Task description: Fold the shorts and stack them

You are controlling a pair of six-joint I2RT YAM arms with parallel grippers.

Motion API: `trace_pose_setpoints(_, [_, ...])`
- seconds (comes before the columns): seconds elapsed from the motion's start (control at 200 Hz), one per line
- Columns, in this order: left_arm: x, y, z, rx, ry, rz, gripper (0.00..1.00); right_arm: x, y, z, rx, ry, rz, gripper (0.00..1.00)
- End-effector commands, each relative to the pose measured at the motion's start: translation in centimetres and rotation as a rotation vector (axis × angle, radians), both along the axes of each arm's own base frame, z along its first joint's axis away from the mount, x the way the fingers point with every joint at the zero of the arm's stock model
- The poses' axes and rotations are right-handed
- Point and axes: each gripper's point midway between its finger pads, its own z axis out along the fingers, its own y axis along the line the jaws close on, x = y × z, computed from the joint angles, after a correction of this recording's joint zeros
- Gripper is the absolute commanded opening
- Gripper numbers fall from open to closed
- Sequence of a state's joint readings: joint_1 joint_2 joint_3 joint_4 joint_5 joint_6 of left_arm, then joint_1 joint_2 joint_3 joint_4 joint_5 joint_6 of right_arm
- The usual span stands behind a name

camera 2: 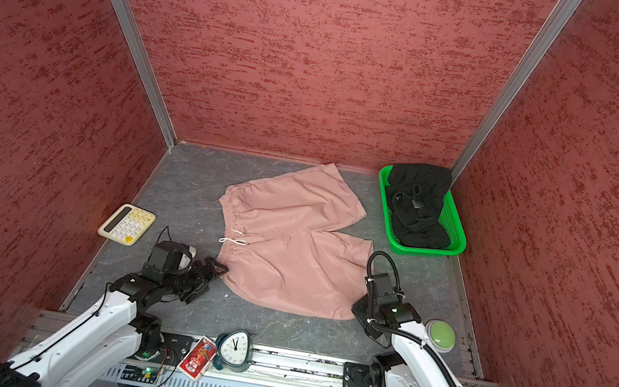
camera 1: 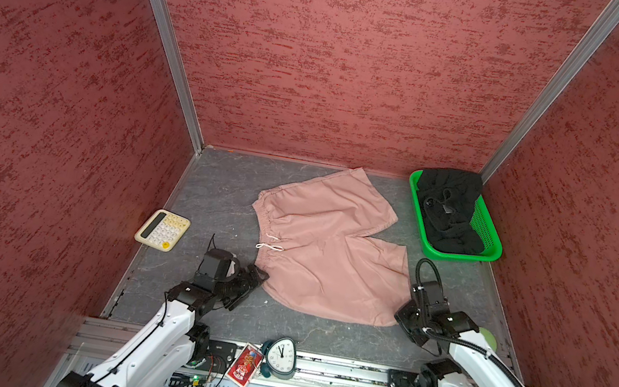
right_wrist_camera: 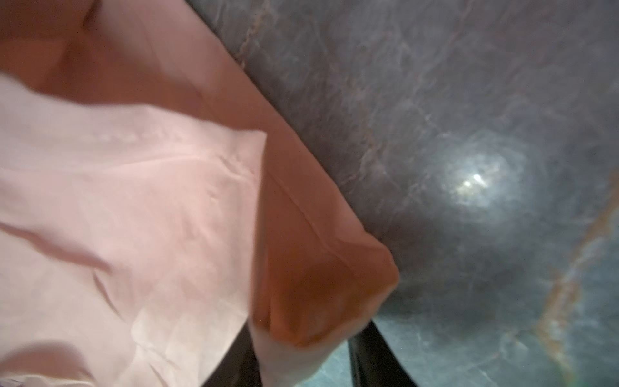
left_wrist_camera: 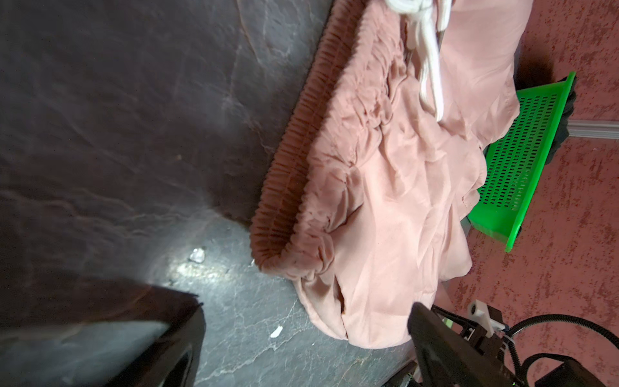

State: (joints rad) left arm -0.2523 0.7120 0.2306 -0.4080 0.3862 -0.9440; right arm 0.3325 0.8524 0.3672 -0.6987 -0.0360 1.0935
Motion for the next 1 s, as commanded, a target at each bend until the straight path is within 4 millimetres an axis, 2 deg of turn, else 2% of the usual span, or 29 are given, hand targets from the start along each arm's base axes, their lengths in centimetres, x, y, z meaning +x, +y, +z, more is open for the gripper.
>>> trace_pose_setpoints(0.0, [-0.1,0.5,-1.2,0.065,0.001,0.024,0.94,1.4,-0.2,0.7,0.001,-0.079,-0.042,0.15])
trace_pose_setpoints(0.04, [-0.1,0.5,-1.4,0.072,-0.004,0.024,0.93,1.5,-0.3,0.9,0.001,-0.091,-0.042,0.08])
trace_pose_setpoints(0.12, [0.4,0.6,-1.8,0.086,-0.018,0.043,0.90,1.5,-0.5,1.2,-0.010,-0.094,-0.040,0.05])
trace_pose_setpoints(0.281, [1.9,1.6,-1.6,0.139,-0.070,0.090,0.84,1.6,-0.8,2.0,-0.036,-0.114,-0.027,0.04])
trace_pose_setpoints(0.486, [3.9,1.5,-1.2,0.168,-0.117,0.080,0.75,3.0,-0.3,3.0,-0.039,-0.155,0.007,0.05])
trace_pose_setpoints(0.686, [3.3,0.6,-2.6,0.140,-0.081,0.050,0.64,4.3,-0.3,4.6,-0.046,-0.225,0.009,0.05])
trace_pose_setpoints(0.716, [3.2,0.6,-2.7,0.140,-0.081,0.052,0.61,4.5,-0.3,4.8,-0.045,-0.235,0.008,0.05])
trace_pose_setpoints(0.862, [3.6,0.7,-2.2,0.147,-0.116,0.051,0.29,5.2,0.0,5.6,-0.045,-0.268,0.024,0.05])
trace_pose_setpoints(0.952, [4.1,1.2,-1.1,0.171,-0.121,0.039,0.01,5.6,0.0,6.6,-0.073,-0.284,0.064,0.06])
trace_pose_setpoints(0.997, [4.4,1.5,-0.3,0.178,-0.123,0.029,0.00,5.9,-0.3,7.4,-0.107,-0.292,0.086,0.06])
